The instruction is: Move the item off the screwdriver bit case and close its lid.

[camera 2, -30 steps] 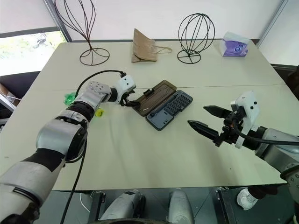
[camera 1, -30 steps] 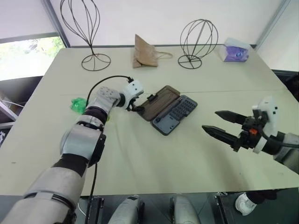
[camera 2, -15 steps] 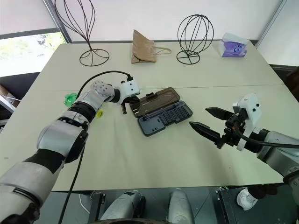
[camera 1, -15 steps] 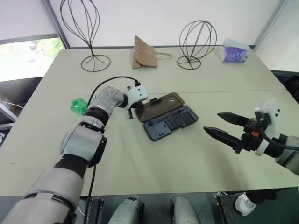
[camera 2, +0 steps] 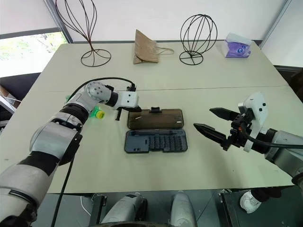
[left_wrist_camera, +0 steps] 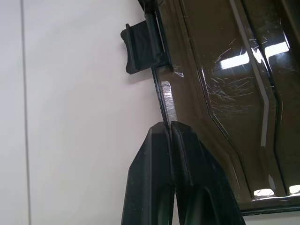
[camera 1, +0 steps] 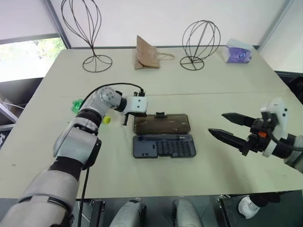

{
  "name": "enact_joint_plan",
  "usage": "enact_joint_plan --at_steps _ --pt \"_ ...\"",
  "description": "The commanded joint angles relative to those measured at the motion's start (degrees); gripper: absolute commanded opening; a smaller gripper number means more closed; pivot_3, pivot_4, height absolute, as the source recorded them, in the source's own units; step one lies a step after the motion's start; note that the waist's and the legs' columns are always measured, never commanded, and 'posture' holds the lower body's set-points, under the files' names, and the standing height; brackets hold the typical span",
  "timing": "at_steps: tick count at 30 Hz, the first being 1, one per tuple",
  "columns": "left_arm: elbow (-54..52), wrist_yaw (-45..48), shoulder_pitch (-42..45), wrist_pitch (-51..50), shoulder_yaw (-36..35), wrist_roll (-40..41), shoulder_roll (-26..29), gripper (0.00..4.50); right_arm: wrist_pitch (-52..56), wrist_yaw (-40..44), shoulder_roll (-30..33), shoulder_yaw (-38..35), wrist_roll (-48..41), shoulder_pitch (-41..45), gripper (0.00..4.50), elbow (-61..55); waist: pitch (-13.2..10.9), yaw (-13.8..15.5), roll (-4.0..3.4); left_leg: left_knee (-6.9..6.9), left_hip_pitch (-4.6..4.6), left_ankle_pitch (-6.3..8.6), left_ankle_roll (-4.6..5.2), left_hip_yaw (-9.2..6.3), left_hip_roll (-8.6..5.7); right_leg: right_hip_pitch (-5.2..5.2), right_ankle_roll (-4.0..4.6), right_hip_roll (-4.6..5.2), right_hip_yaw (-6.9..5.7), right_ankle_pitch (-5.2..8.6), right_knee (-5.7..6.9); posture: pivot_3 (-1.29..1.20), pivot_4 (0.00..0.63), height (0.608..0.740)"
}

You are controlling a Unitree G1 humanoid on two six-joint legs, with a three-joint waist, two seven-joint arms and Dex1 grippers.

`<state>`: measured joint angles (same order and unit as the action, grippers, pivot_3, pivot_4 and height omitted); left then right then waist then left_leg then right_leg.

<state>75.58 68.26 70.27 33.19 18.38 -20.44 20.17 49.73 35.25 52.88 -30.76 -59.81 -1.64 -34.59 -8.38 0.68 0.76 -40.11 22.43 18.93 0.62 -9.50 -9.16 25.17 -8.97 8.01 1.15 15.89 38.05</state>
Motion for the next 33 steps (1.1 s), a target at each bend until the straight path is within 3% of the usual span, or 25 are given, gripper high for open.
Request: enact_joint_plan --at_steps 1,6,9,15,19,22,27,30,33 --pt "-1.2 0.9 0.0 1.3 -0.3 0.4 0.7 0.04 -0.7 0.3 0.3 0.1 -0.1 1.2 4.50 0.0 0.0 0.0 0.00 0.00 0.00 0.00 0.00 0.00 0.00 0.00 0.00 0.00 0.00 0.00 0.00 0.00 0.150 0.740" --pt "-1.1 -0.5 0.0 0.1 0.1 -0.2 0.6 0.04 -0.9 0.4 0.3 1.3 0.4 2.3 4.50 0.8 0.0 0.0 0.00 -0.01 0.01 0.00 0.00 0.00 0.00 0.00 0.00 0.00 0.00 0.00 0.02 0.00 0.150 0.740" --pt "-1.0 0.0 -0.1 -1.4 -0.5 0.5 0.6 0.84 -0.9 0.6 0.1 1.6 0.7 2.6 4.50 1.1 0.0 0.0 0.00 -0.01 0.00 0.00 0.00 0.00 0.00 0.00 0.00 0.00 0.00 0.00 0.04 0.00 0.150 0.740" --pt "-1.4 -0.1 0.8 -6.4 -6.2 6.4 0.0 3.74 -1.2 1.0 -0.3 2.8 1.6 2.8 4.50 1.4 0.0 0.0 0.00 -0.02 0.02 0.00 0.00 -0.01 0.00 0.00 0.00 0.00 0.00 0.00 0.03 0.00 0.150 0.740" --pt "-3.3 10.9 4.1 -24.3 -18.1 19.8 1.3 3.74 -1.5 1.5 -0.5 3.3 2.2 3.2 4.50 2.0 0.0 -0.2 0.00 -0.04 0.05 0.00 0.00 -0.02 0.00 0.05 0.00 -0.01 -0.02 0.00 0.06 0.00 0.150 0.740" --pt "-11.3 20.2 2.8 -37.4 -22.1 26.6 4.8 3.74 -1.7 2.3 -0.6 3.5 2.1 4.2 4.50 2.7 0.0 -0.9 0.00 -0.04 0.11 0.00 0.00 -0.04 0.00 0.12 0.00 -0.02 -0.04 0.00 0.08 0.00 0.150 0.740" --pt "-45.7 19.8 -12.8 -58.1 -22.0 35.0 9.4 3.74 -2.6 3.7 -0.6 6.4 3.9 7.2 4.50 5.0 0.1 -1.8 -0.12 0.03 0.04 0.00 0.00 -0.09 0.02 0.08 0.00 0.00 0.00 0.00 0.10 0.00 0.150 0.740" --pt "-69.0 13.5 -26.6 -67.9 -23.2 39.5 12.1 2.96 -4.5 4.1 -1.3 10.7 7.4 11.8 4.50 8.2 0.1 -2.4 -0.14 0.05 0.03 0.00 0.00 -0.10 0.05 0.10 0.00 -0.04 0.04 0.00 0.08 0.00 0.150 0.740" --pt "-90.6 6.6 -39.0 -79.5 -25.6 47.0 13.6 1.49 -6.7 3.5 -3.7 15.6 11.8 17.7 4.50 12.6 0.0 -2.3 -0.14 0.04 0.04 0.00 -0.01 -0.13 0.08 0.08 0.00 -0.06 0.07 0.00 0.05 0.00 0.150 0.740"
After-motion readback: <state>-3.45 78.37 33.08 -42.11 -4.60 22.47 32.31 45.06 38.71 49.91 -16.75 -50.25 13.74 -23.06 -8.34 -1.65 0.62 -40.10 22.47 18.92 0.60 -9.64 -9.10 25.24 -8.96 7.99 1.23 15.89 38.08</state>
